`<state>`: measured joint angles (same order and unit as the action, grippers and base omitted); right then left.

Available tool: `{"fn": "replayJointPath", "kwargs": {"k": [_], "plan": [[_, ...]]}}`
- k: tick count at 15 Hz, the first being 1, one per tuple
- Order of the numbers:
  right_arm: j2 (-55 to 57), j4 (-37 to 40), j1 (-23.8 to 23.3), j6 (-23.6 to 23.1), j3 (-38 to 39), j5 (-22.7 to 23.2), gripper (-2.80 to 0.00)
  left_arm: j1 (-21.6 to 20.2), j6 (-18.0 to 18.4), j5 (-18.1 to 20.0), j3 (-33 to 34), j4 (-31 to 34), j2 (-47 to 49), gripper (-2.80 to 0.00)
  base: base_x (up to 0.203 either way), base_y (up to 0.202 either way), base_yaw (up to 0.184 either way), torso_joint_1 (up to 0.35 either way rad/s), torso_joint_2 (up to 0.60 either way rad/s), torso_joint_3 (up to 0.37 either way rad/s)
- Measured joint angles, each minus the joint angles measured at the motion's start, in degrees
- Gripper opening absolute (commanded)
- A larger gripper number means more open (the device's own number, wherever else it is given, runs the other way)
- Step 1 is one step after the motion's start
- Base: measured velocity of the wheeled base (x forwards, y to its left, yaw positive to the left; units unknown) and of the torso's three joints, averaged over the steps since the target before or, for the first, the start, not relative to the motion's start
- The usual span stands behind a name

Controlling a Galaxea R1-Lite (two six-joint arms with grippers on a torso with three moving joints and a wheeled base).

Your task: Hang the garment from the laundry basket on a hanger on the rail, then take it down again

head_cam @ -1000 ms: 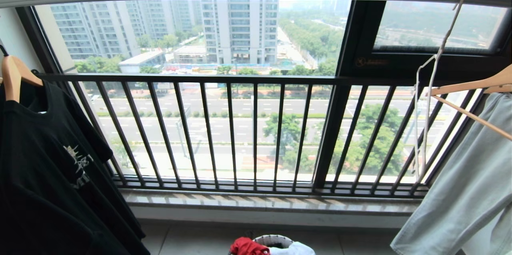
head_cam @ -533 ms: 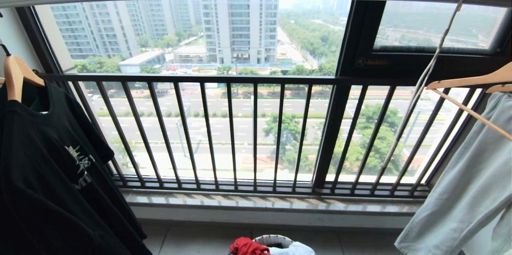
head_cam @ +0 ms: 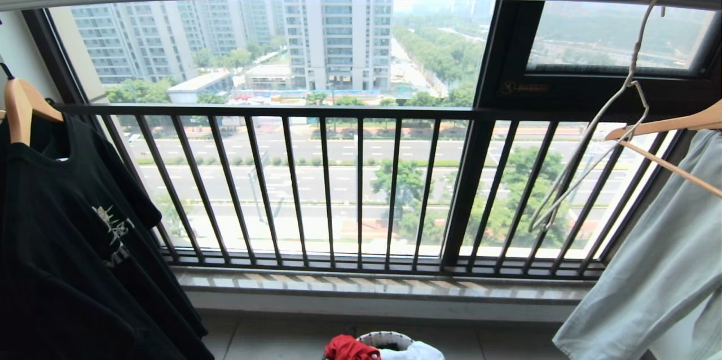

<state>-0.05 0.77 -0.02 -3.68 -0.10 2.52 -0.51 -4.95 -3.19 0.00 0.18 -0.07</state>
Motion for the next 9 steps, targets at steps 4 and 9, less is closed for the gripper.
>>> {"fn": "replayJointPath", "kwargs": {"k": [4, 9], "plan": [[0.0, 0.0, 0.0, 0.1, 0.0, -0.1, -2.80, 0.0, 0.0, 0.0, 0.0, 0.0, 0.0, -2.80, 0.000, 0.000, 0.000, 0.000, 0.00, 0.000], [0.0, 0.0, 0.0, 0.2, 0.0, -0.1, -2.80, 0.0, 0.0, 0.0, 0.0, 0.0, 0.0, -2.80, 0.000, 0.000, 0.000, 0.000, 0.00, 0.000]]}}
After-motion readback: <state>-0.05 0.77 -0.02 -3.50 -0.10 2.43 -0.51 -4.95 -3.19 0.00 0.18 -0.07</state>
